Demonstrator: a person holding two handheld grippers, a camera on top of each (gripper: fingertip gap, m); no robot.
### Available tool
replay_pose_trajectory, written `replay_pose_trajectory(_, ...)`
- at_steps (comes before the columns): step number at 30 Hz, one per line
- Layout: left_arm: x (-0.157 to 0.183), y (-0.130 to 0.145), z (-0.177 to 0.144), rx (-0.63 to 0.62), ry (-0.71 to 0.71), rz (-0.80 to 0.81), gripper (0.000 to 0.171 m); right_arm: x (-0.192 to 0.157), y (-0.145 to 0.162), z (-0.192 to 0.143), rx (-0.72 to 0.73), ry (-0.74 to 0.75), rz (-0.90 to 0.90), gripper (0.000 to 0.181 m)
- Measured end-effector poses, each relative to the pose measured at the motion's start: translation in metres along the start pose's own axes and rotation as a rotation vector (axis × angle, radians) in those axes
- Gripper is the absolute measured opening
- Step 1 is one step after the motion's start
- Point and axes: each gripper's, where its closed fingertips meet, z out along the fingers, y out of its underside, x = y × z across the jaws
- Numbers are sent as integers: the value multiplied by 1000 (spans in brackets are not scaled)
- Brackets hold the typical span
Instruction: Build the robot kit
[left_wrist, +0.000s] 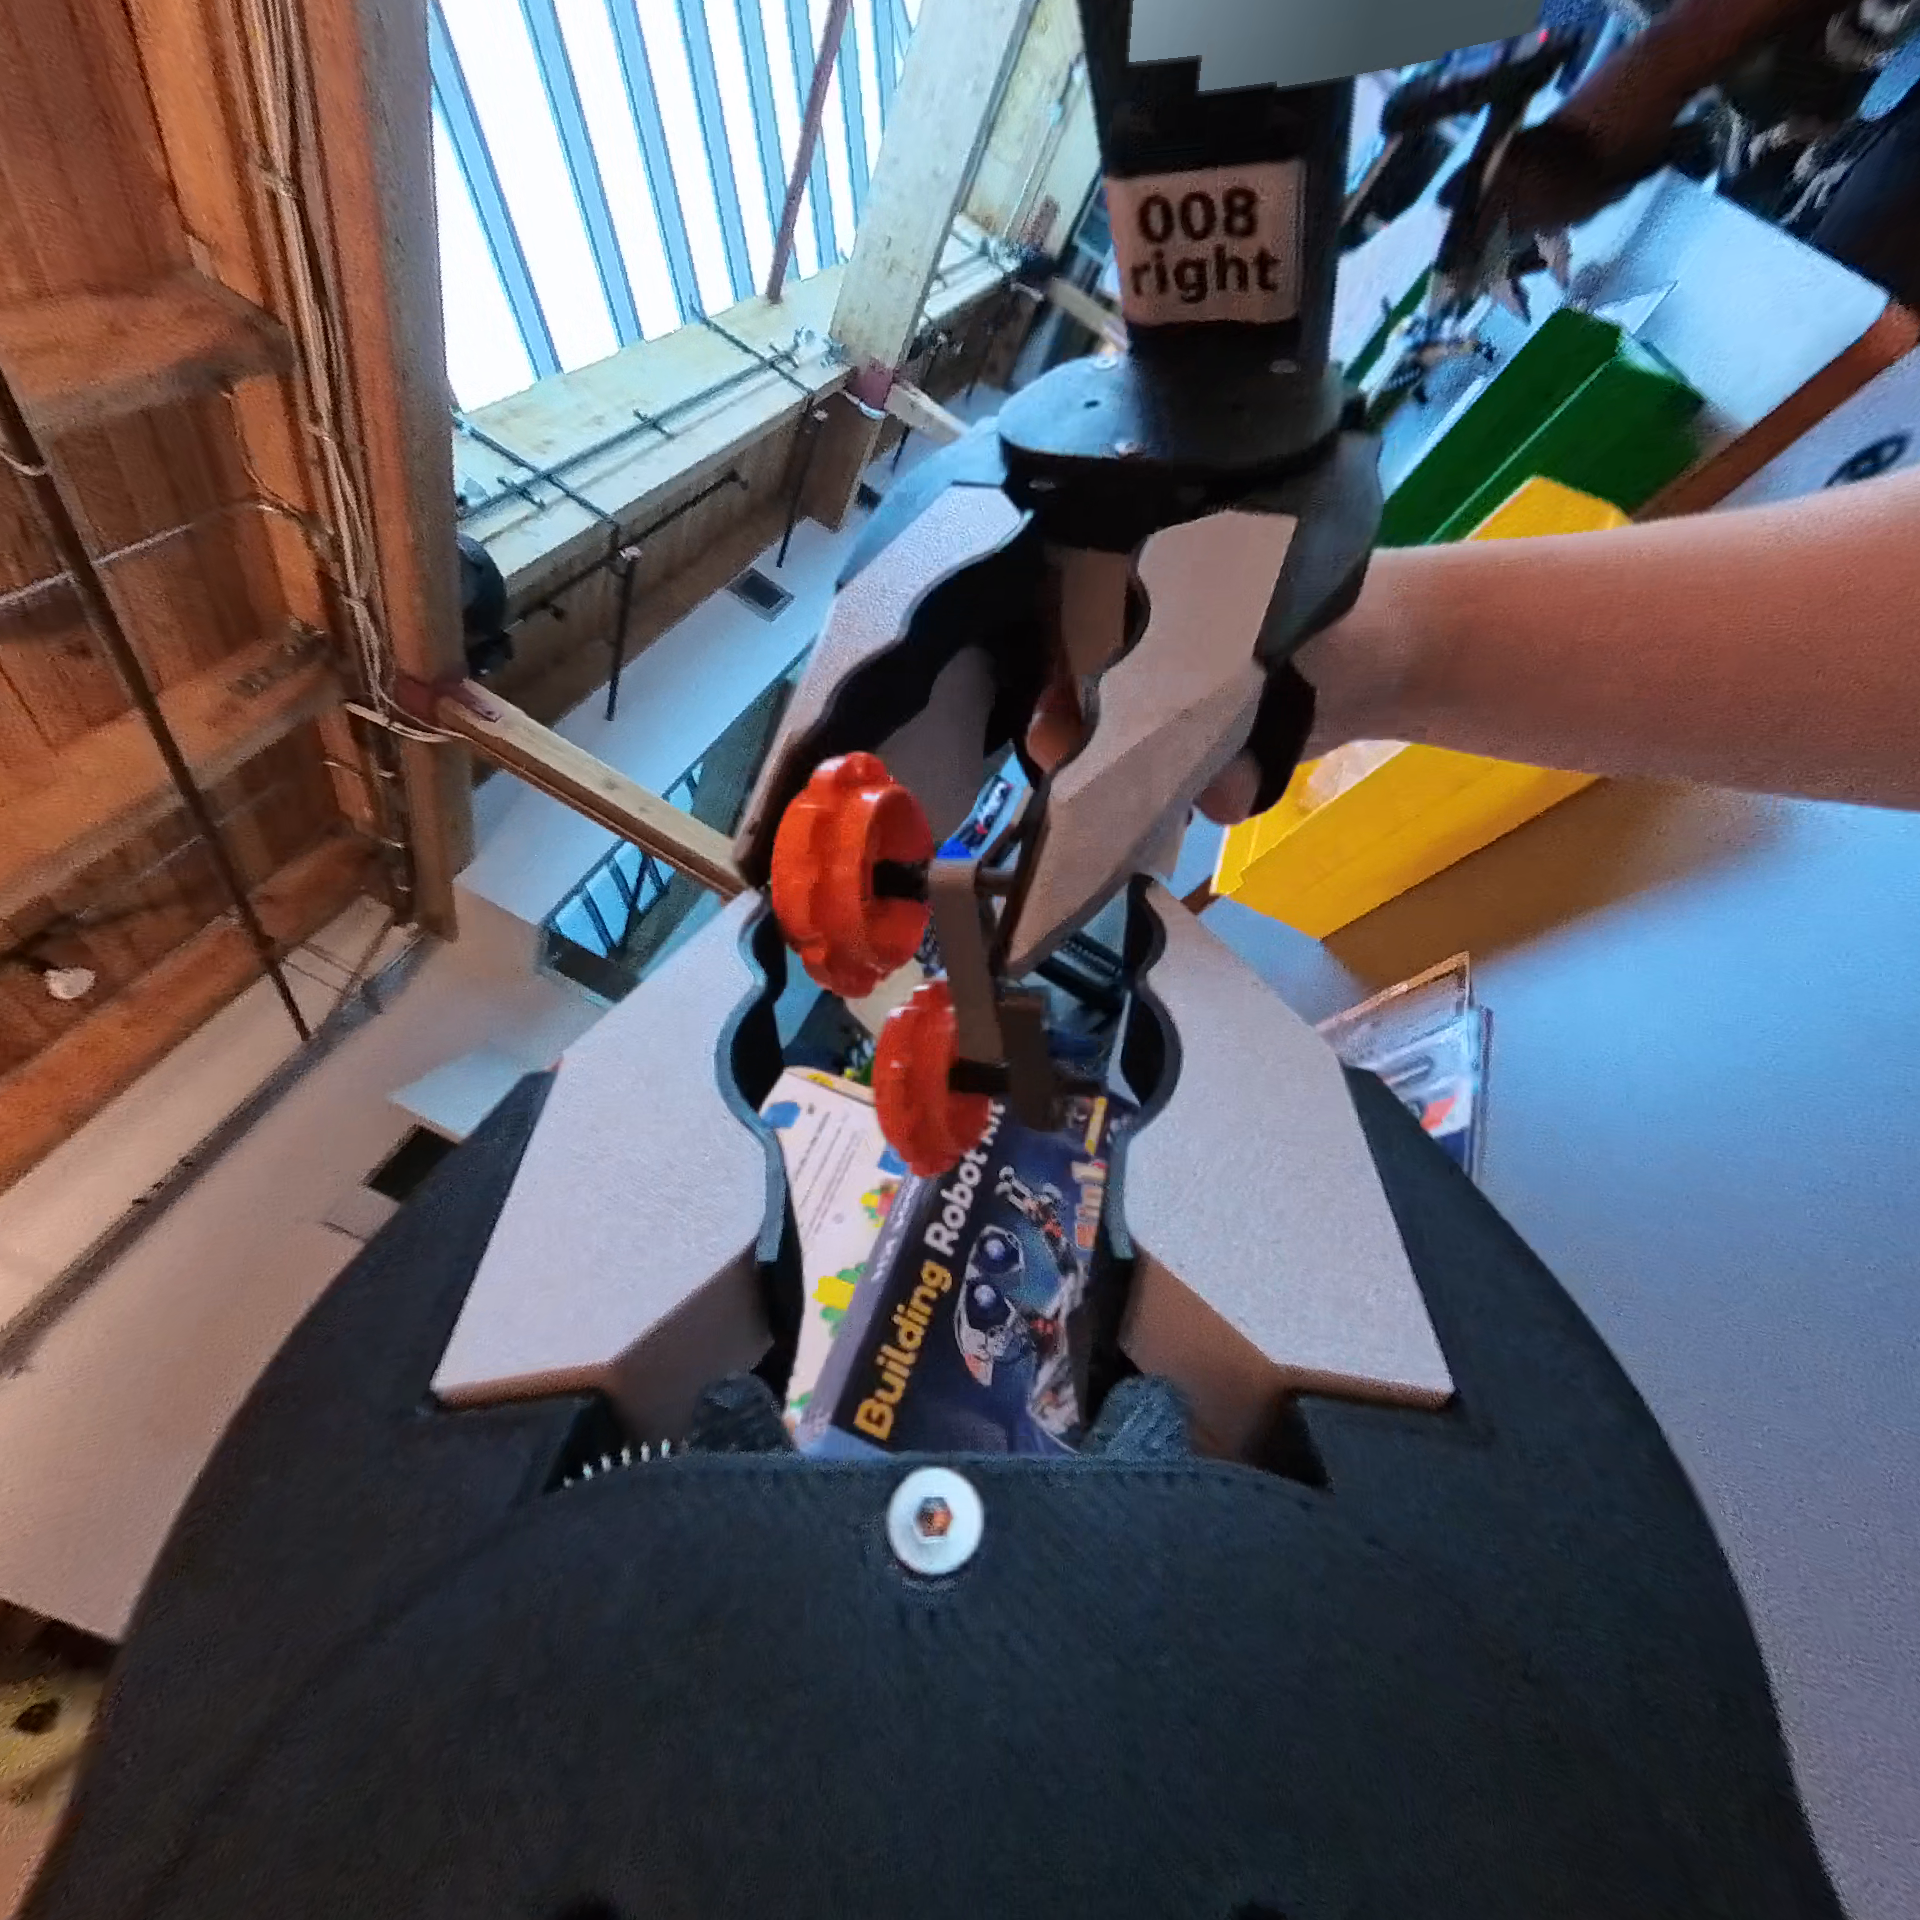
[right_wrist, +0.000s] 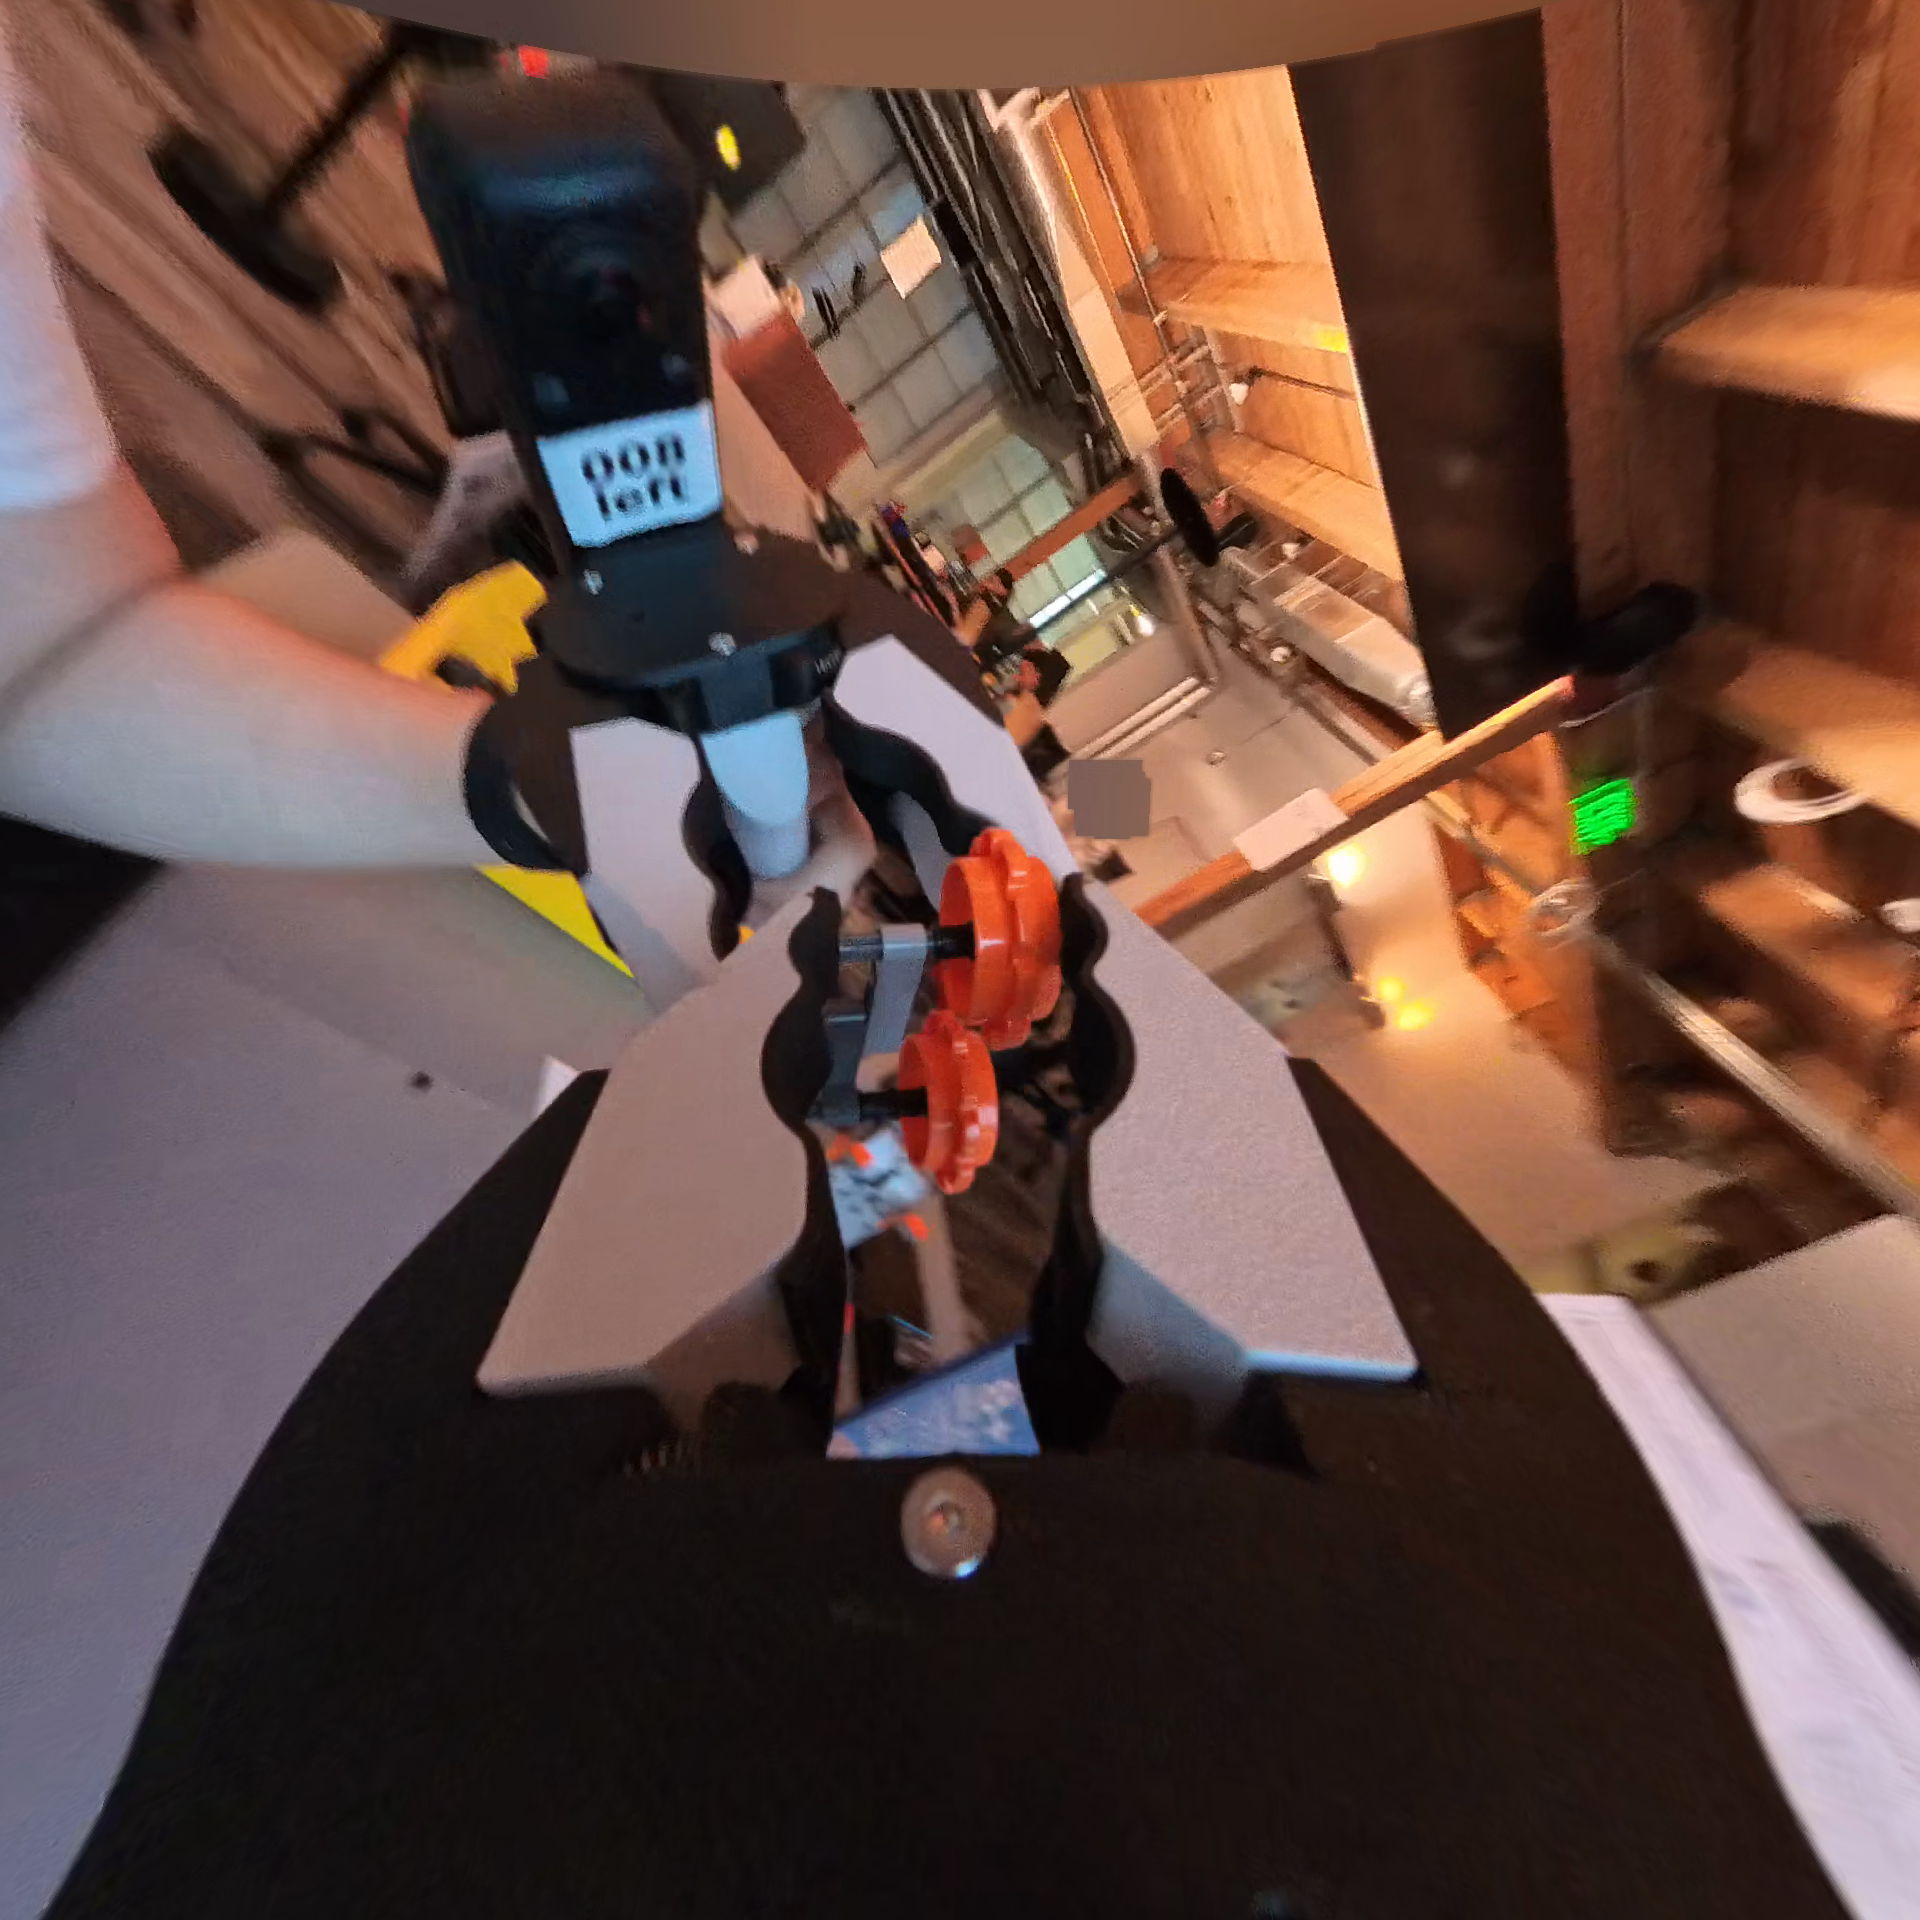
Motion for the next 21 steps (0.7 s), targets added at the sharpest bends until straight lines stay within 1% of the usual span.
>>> replay_pose_trajectory(2,8,14,5,-23,16,-13,59,-7,8,0,35,-17,51,41)
replay_pose_trajectory(4,12,28,8,-42,3,-12,60,-12,22,6,-11,-49,55,42)
replay_pose_trajectory(6,13,43,9,-84,0,-26,55,-12,32,8,-45,-40,29,42)
replay_pose_trajectory(7,12,46,9,-91,-6,-25,53,-12,33,8,-48,-31,16,41)
replay_pose_trajectory(9,11,42,7,-85,-22,9,54,-15,26,9,-64,-24,-66,41)
replay_pose_trajectory(12,10,22,2,-76,-52,106,60,-18,9,7,-140,26,-303,42)
replay_pose_trajectory(13,11,17,0,-70,-53,132,60,-18,9,6,-166,36,-345,42)
replay_pose_trajectory(15,14,17,-1,-69,-26,113,65,-15,15,4,-164,44,-352,42)
replay_pose_trajectory(17,14,23,0,-53,-3,47,66,-14,20,7,-175,40,-321,42)
replay_pose_trajectory(19,14,27,0,-40,16,-6,67,-12,22,9,-199,64,-363,42)
replay_pose_trajectory(21,12,30,-1,-42,17,-6,66,-12,22,9,-191,70,-372,42)
